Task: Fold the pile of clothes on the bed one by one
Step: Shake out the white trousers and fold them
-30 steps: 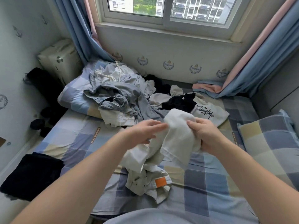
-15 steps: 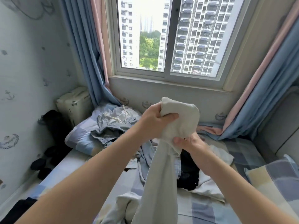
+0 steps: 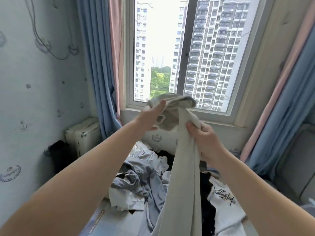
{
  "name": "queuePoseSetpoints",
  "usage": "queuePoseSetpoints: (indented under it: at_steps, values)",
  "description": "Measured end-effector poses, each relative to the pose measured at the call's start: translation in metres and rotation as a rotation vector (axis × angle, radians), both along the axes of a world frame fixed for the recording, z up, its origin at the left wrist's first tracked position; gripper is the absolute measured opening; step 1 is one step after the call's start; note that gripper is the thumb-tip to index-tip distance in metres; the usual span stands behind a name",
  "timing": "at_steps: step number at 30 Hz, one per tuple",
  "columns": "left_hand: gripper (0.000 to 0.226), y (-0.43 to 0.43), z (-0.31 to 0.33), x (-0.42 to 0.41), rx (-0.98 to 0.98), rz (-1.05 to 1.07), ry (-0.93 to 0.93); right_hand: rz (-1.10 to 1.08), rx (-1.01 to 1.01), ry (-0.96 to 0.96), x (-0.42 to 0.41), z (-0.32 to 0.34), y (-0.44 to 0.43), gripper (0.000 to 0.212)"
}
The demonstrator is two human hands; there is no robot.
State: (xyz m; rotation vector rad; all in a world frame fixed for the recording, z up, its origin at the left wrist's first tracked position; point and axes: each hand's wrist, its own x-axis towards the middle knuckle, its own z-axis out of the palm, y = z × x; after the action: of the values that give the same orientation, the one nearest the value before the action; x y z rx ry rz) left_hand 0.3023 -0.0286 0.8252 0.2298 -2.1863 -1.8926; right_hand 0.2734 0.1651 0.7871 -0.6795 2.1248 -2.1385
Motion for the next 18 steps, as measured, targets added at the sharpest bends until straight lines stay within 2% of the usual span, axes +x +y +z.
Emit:
queuePoseSetpoints:
  at_steps: [2,4,7,9,12,14,17,18]
  values:
    - [0.084,0.005,-0.016,0.005,0.039,-0.102,-0.075,-0.016,-0.023,0.003,-0.007,0.018,-0.002,0.021]
    - [0.086,0.014,-0.034,0.011,0.038,-0.229,-0.146,-0.061,-0.046,0.01,-0.013,0.035,-0.006,0.021]
    - [0.048,0.029,-0.067,0.018,-0.098,-0.448,-0.178,-0.108,-0.064,0.056,-0.017,0.054,-0.011,0.017]
    - [0.03,0.037,-0.087,0.019,-0.213,-0.36,-0.109,-0.11,-0.046,0.082,-0.019,0.057,-0.012,0.017]
    - [0.028,0.035,-0.104,0.019,-0.233,-0.173,0.003,-0.094,0.099,0.052,-0.026,0.043,-0.007,0.02]
    - [0.029,0.03,-0.107,0.023,-0.156,-0.088,0.07,0.01,0.217,-0.043,-0.022,0.018,0.001,0.043]
    - [0.029,0.03,-0.102,0.029,0.003,0.019,0.155,0.089,0.33,-0.184,0.003,-0.044,0.008,0.096]
    - [0.027,0.031,-0.098,0.03,0.062,0.049,0.167,0.151,0.353,-0.219,0.012,-0.07,0.009,0.1]
